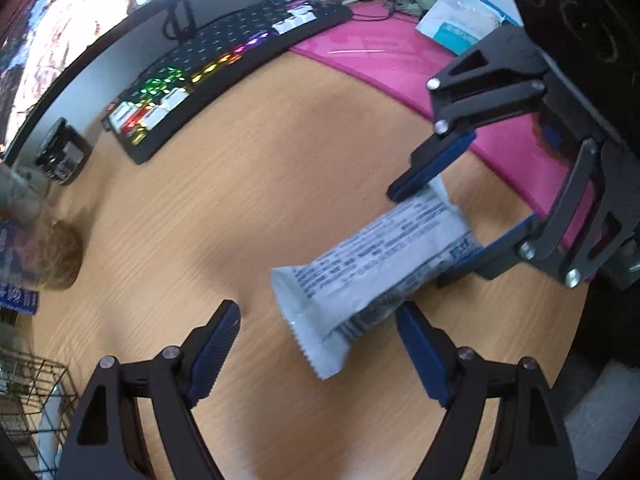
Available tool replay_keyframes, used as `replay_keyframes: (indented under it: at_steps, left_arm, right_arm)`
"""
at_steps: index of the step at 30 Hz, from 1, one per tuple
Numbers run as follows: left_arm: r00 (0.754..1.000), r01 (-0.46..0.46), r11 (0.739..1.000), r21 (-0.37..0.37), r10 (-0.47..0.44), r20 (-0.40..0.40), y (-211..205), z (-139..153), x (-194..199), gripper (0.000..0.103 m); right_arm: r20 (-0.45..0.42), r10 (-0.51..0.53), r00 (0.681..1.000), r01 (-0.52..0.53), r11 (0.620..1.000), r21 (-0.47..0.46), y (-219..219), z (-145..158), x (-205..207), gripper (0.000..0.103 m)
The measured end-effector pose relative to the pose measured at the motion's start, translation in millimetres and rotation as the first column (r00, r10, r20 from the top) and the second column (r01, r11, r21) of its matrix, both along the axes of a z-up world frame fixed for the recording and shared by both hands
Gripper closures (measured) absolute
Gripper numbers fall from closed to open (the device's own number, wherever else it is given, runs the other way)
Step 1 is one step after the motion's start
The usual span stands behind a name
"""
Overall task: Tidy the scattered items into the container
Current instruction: 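Lift the snack packet with the right gripper and carry it over the wire basket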
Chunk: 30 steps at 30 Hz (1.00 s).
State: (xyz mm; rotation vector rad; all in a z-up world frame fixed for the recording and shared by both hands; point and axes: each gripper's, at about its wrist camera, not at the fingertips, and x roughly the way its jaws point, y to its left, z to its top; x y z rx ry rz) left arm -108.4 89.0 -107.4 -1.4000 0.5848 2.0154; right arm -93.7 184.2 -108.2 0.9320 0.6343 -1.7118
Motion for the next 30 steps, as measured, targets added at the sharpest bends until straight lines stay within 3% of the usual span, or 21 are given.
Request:
replay_keyframes:
  at_steps: [1,4,7,12,13,21,25,30]
  left_arm:
    - [1.000,-0.004,1.000,0.026,0.004,0.010,0,0,-2,0.022]
    - [1.000,-0.025,0.998,0.059,0.024,0.017,-4,4,-5,0.048]
    - [0.998,-0.029,0.996,0.085,0.024,0.062,-7,5,-3,0.062]
    - [0.998,-0.037,0.995,0.091,0.032,0.056,-8,9,6,0.067]
    - [0.998,-0.042,0.994,0.096,0.036,0.060,-9,10,7,0.074]
    - [0.998,-0.060,0.992,0.109,0.057,0.027,-15,35,16,0.074]
    - [0.996,-0.077,0.989,0.124,0.083,-0.044,-25,66,28,0.074]
    - [0.974,-0.137,0.983,0.125,0.157,-0.166,-60,113,56,0.074]
  right_arm:
    - [0.000,-0.002,1.000,0.002,1.000,0.003,-1,-1,-1,0.055]
    - [-0.005,-0.007,1.000,0.007,1.000,-0.004,-1,-2,-4,0.055]
    - [-0.010,-0.019,1.000,0.019,1.000,-0.012,0,-2,-6,0.055]
    - [-0.020,-0.026,0.999,0.025,0.999,-0.034,-1,1,-5,0.055]
    - [-0.024,-0.027,0.999,0.026,0.999,-0.035,-1,2,-4,0.055]
    - [-0.089,-0.020,0.996,0.018,0.999,-0.028,-4,17,12,0.060]
    - [-0.149,-0.025,0.988,0.017,0.998,-0.058,-8,42,24,0.060]
    - [-0.283,-0.011,0.959,-0.019,0.995,-0.103,-31,86,48,0.060]
